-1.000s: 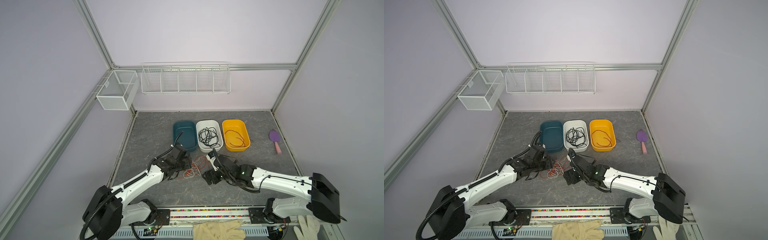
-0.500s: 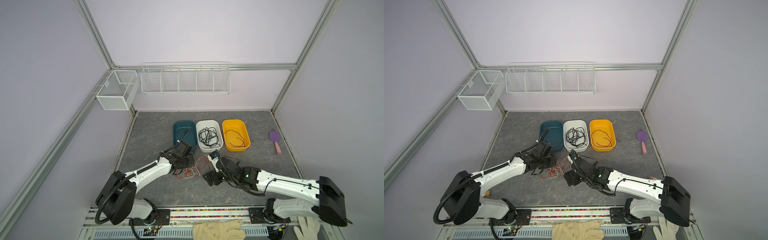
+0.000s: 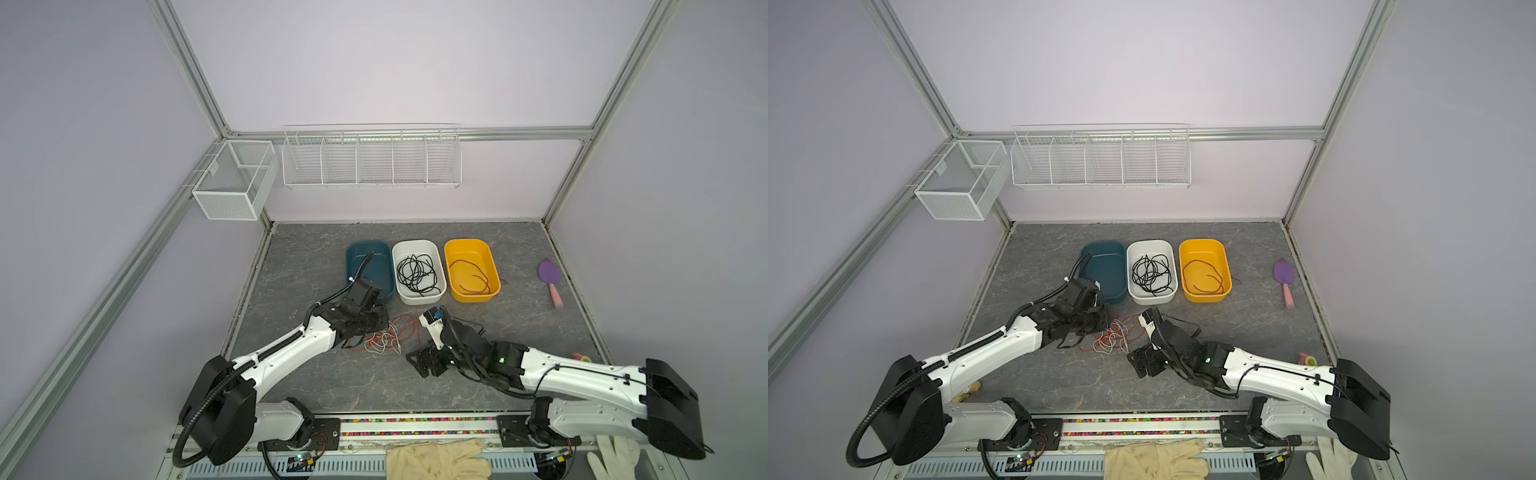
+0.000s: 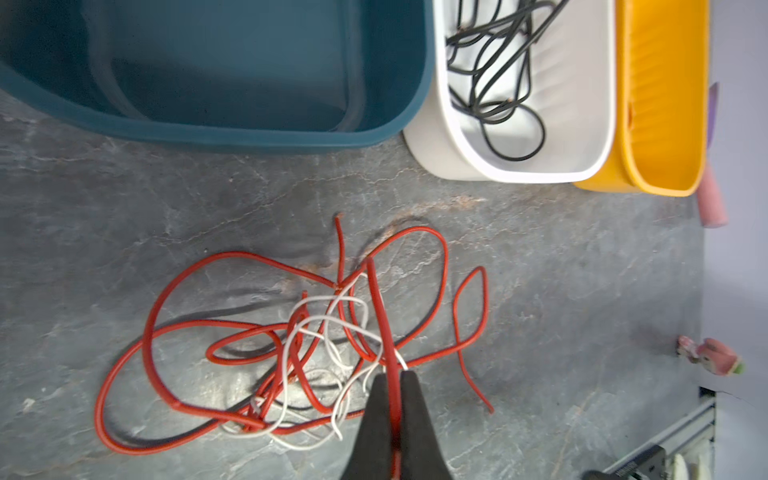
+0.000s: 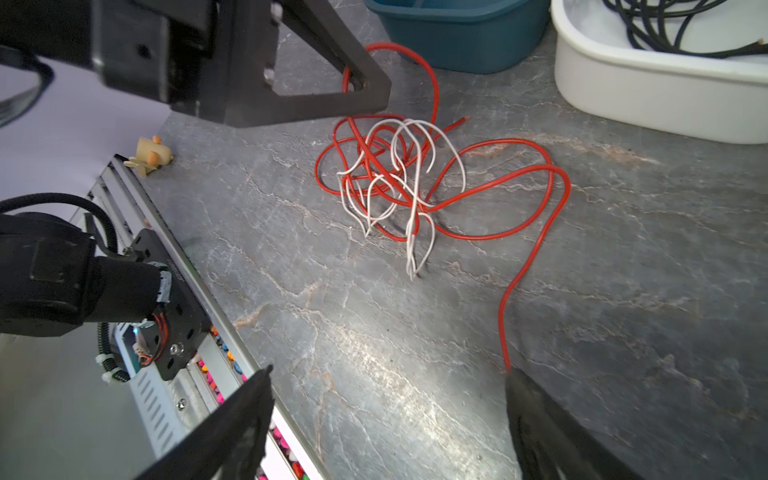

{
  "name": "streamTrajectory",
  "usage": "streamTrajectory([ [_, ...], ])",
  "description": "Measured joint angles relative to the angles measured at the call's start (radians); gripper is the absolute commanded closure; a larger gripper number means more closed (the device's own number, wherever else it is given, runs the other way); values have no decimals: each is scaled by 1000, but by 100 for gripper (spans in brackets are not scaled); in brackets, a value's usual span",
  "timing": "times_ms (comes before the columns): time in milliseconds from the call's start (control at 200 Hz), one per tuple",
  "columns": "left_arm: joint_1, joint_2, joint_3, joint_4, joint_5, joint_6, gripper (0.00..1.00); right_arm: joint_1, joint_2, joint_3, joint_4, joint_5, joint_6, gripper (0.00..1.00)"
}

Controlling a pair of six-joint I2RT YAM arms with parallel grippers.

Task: Untangle the cables
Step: 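Grasp a red wire with the left gripper while the right gripper hovers nearby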

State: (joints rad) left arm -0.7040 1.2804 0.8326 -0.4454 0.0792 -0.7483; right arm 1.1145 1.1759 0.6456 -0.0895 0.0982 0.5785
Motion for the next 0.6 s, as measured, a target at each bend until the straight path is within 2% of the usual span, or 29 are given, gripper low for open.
streamTrajectory([
  [300,-38,-128,11,-42,9,-28,100,0,-33,-25,77,-62,48,11],
  [600,-98,-200,141,-121,-3,-31,100,0,-136,-72,124,-70,66,11],
])
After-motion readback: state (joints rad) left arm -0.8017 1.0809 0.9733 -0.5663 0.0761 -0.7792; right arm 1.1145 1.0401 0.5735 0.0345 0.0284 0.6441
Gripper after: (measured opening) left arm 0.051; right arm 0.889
